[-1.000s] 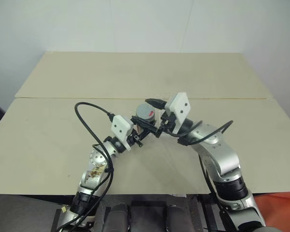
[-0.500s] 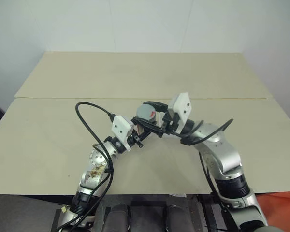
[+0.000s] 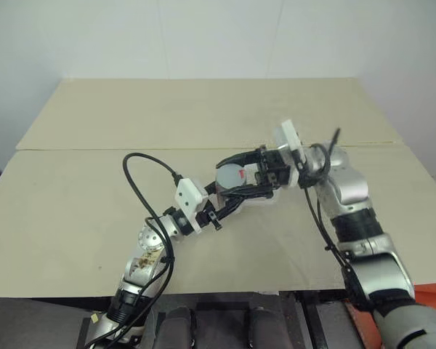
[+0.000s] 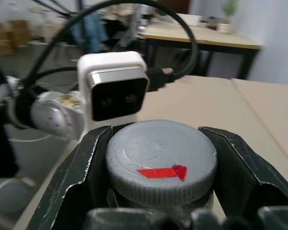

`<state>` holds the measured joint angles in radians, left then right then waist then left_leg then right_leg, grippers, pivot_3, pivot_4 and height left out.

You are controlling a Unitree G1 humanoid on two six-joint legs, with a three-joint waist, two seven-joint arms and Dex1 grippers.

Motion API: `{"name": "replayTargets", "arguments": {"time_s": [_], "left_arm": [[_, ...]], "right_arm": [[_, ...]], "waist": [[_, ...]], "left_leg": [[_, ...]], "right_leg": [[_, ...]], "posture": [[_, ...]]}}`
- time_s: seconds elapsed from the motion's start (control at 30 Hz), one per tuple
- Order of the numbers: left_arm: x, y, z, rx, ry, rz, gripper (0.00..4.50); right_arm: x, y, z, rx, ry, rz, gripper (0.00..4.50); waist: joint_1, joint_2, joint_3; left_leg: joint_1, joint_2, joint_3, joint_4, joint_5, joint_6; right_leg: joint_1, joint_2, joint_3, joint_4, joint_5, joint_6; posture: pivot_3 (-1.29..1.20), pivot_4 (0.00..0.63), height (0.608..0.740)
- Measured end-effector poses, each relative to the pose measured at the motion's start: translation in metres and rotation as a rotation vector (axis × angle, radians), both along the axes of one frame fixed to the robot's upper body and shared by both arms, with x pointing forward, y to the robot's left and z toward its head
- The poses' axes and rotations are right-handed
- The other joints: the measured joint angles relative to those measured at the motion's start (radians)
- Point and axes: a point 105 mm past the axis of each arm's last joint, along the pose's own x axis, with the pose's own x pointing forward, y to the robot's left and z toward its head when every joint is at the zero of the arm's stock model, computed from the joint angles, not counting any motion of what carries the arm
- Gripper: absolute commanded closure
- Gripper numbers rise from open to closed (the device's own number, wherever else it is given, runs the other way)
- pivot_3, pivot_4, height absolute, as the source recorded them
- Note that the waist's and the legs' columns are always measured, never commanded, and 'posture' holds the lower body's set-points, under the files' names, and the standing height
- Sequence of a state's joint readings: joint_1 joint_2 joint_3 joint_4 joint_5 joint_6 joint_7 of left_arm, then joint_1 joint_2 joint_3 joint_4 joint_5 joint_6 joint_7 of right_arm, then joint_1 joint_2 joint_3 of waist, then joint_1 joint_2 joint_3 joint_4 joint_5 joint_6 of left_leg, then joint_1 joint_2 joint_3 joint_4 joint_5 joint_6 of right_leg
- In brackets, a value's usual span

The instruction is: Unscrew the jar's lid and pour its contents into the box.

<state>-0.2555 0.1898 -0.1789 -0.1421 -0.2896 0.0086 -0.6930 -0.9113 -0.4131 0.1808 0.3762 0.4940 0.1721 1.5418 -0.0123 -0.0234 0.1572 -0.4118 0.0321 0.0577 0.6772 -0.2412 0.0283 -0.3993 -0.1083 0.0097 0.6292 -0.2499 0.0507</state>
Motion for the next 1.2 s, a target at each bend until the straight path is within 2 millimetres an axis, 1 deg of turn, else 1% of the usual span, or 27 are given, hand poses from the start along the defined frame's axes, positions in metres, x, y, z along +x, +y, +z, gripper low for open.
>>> {"name": "replayTargets", "arguments": {"time_s": [0.17,0.33,0.4,0.5,0.53,0.63,0.73,0.83,0.97,1.2], "left_arm": [[0.000,0.001,0.000,-0.005,0.002,-0.003,2.57],[0.002,0.003,-0.002,-0.005,0.008,0.008,2.57],[0.002,0.003,-0.002,-0.008,0.011,0.011,2.57],[0.002,0.002,-0.002,-0.007,0.012,0.005,2.57],[0.001,0.001,-0.002,-0.006,0.012,0.002,2.57],[0.001,0.000,-0.002,-0.009,0.012,-0.001,2.57],[0.002,0.001,-0.004,-0.005,0.017,-0.003,2.57],[0.003,0.001,-0.007,-0.001,0.029,-0.003,2.57],[0.004,-0.001,-0.007,0.001,0.028,-0.013,2.57],[0.004,-0.004,-0.003,-0.001,0.016,-0.029,2.57]], "right_arm": [[0.005,0.008,0.002,-0.044,-0.012,0.065,1.63],[0.009,0.011,0.001,-0.065,-0.027,0.084,1.63],[0.011,0.011,0.000,-0.061,-0.017,0.084,0.97],[0.013,0.011,-0.001,-0.051,0.006,0.078,0.16],[0.013,0.011,0.000,-0.043,0.007,0.079,0.07],[0.012,0.005,0.005,-0.027,-0.016,0.072,0.07],[0.010,-0.004,0.011,0.040,-0.062,0.052,0.07],[0.003,-0.007,0.010,0.063,-0.113,0.051,0.07],[-0.006,-0.006,0.005,0.085,-0.155,0.031,0.07],[-0.003,0.005,0.011,0.129,-0.196,-0.059,0.07]], "waist": [[0.001,0.000,0.000],[0.001,0.000,0.000],[0.001,0.000,0.000],[0.002,0.000,0.000],[0.001,0.000,0.000],[0.003,0.000,0.000],[0.004,0.000,0.000],[0.005,0.000,0.000],[0.005,0.000,0.000],[0.004,0.000,0.000]], "left_leg": [[-0.001,0.000,0.000,0.000,0.000,0.000],[-0.001,0.000,0.000,0.000,0.000,0.000],[-0.002,0.001,0.000,0.000,0.000,0.000],[-0.003,0.001,0.000,0.000,0.000,0.000],[-0.004,0.001,0.000,0.000,0.000,0.000],[-0.004,0.001,0.000,0.000,0.000,0.000],[-0.004,0.001,0.000,0.000,0.000,0.000],[-0.004,0.001,0.000,0.000,0.000,0.000],[-0.004,0.001,0.000,0.000,0.000,0.000],[-0.004,0.000,0.001,0.000,0.000,0.000]], "right_leg": [[-0.001,0.000,0.000,0.000,0.000,0.000],[-0.002,0.000,0.000,0.000,0.000,0.000],[-0.002,0.000,0.001,0.000,0.000,0.000],[-0.004,0.000,0.001,0.001,0.000,-0.001],[-0.004,-0.001,0.001,0.001,0.001,-0.001],[-0.004,-0.001,0.001,0.001,0.001,-0.001],[-0.004,-0.001,0.001,0.001,0.001,-0.001],[-0.004,-0.001,0.001,0.001,0.001,-0.001],[-0.004,-0.001,0.001,0.001,0.001,-0.001],[-0.004,-0.001,0.001,0.001,0.001,-0.001]], "posture": [[0.00,0.150,0.740],[0.00,0.150,0.740],[0.00,0.150,0.740],[0.00,0.150,0.740],[0.00,0.150,0.740],[0.00,0.150,0.740],[0.00,0.150,0.740],[0.00,0.150,0.740],[0.00,0.150,0.740],[0.00,0.150,0.740]]}}
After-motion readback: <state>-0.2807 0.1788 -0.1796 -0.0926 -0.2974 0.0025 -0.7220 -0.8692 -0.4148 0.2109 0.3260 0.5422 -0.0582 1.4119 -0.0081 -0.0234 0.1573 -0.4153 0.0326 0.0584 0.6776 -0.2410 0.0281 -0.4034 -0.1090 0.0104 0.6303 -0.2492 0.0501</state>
